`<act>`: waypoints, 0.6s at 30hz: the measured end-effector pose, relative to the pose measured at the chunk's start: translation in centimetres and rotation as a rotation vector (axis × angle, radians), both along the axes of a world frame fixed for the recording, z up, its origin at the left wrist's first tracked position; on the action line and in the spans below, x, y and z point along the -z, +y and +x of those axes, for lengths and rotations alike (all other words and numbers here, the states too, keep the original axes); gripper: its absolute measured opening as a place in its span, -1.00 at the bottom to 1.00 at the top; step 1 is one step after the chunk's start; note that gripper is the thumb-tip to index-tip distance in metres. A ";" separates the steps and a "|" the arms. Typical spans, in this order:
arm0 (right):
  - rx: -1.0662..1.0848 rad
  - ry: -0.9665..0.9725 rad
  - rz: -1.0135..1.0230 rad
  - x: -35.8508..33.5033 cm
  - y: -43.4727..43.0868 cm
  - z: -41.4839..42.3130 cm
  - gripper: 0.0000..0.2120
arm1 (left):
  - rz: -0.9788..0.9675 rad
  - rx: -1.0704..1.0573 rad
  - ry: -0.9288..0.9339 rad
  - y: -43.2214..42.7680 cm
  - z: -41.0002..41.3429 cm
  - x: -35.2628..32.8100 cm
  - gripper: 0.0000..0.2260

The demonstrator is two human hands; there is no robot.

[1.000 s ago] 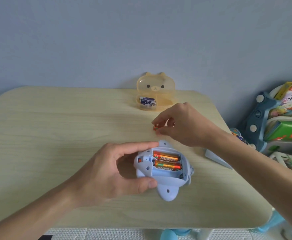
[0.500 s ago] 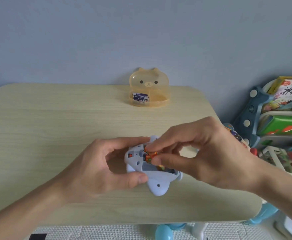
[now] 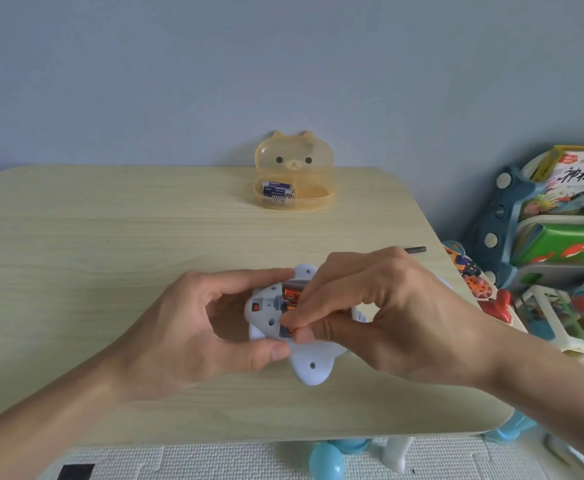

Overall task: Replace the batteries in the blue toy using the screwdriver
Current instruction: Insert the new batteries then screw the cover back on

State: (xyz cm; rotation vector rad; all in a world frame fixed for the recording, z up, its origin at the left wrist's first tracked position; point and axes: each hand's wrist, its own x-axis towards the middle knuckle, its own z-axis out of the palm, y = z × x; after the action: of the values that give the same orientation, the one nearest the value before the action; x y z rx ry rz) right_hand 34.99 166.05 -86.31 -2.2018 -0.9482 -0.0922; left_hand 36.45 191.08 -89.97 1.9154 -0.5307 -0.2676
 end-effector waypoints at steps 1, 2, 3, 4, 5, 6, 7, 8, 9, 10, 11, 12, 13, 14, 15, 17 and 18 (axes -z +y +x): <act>0.016 0.024 0.014 0.0 0.0 -0.1 -0.89 | -0.002 0.002 -0.004 0.0 0.0 0.0 -0.38; 0.030 0.051 0.027 0.0 0.1 -0.3 -0.89 | -0.001 0.003 -0.011 0.1 0.0 0.0 -0.37; 0.041 0.072 0.035 0.1 0.1 -0.3 -0.89 | 0.000 0.002 -0.015 0.1 0.0 0.0 -0.37; 0.054 0.082 0.035 0.1 0.1 -0.4 -0.89 | -0.001 0.004 -0.018 0.1 0.0 0.0 -0.36; 0.066 0.080 0.026 0.0 0.0 -0.4 -0.90 | -0.003 0.006 -0.020 0.1 0.0 0.0 -0.36; 0.076 0.071 0.010 -0.1 0.0 -0.4 -0.90 | -0.003 0.008 -0.023 0.1 0.1 0.0 -0.36; 0.079 0.055 -0.018 -0.3 0.1 -0.4 -0.91 | 0.001 0.012 -0.028 0.0 0.1 0.0 -0.36; 0.075 0.031 -0.056 -0.4 0.2 -0.4 -0.91 | 0.008 0.013 -0.036 0.0 0.1 0.0 -0.37; 0.069 0.003 -0.094 -0.6 0.3 -0.4 -0.91 | 0.014 0.011 -0.043 0.0 0.1 0.0 -0.37; 0.068 -0.019 -0.120 -0.6 0.4 -0.4 -0.90 | 0.019 0.008 -0.048 0.1 0.0 0.0 -0.37; 0.069 -0.033 -0.136 -0.7 0.5 -0.4 -0.90 | 0.022 0.004 -0.049 0.1 0.0 0.0 -0.36; 0.066 -0.048 -0.146 -0.8 0.5 -0.4 -0.89 | 0.019 0.000 -0.052 0.1 0.1 0.1 -0.36; 0.056 -0.064 -0.156 -0.8 0.5 -0.4 -0.89 | 0.010 -0.003 -0.049 0.1 0.1 0.1 -0.37; 0.049 -0.076 -0.163 -0.8 0.4 -0.4 -0.89 | -0.002 -0.003 -0.041 0.1 0.1 0.1 -0.39; 0.055 -0.082 -0.161 -0.8 0.2 -0.4 -0.90 | -0.019 -0.001 -0.028 0.1 0.0 0.1 -0.40; 0.132 -0.083 -0.099 -1.1 -0.9 -0.4 -0.91 | -0.059 0.015 -0.001 0.1 0.0 0.1 -0.40; 0.197 -0.087 -0.050 -1.3 -1.8 -0.3 -0.91 | -0.074 0.022 0.008 0.1 0.1 0.2 -0.40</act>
State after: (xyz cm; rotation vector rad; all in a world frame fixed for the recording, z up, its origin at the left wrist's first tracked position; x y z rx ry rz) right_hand 34.71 164.29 -85.04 -2.3498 -0.7847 -0.2606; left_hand 36.56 191.20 -90.18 1.8372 -0.5495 -0.2669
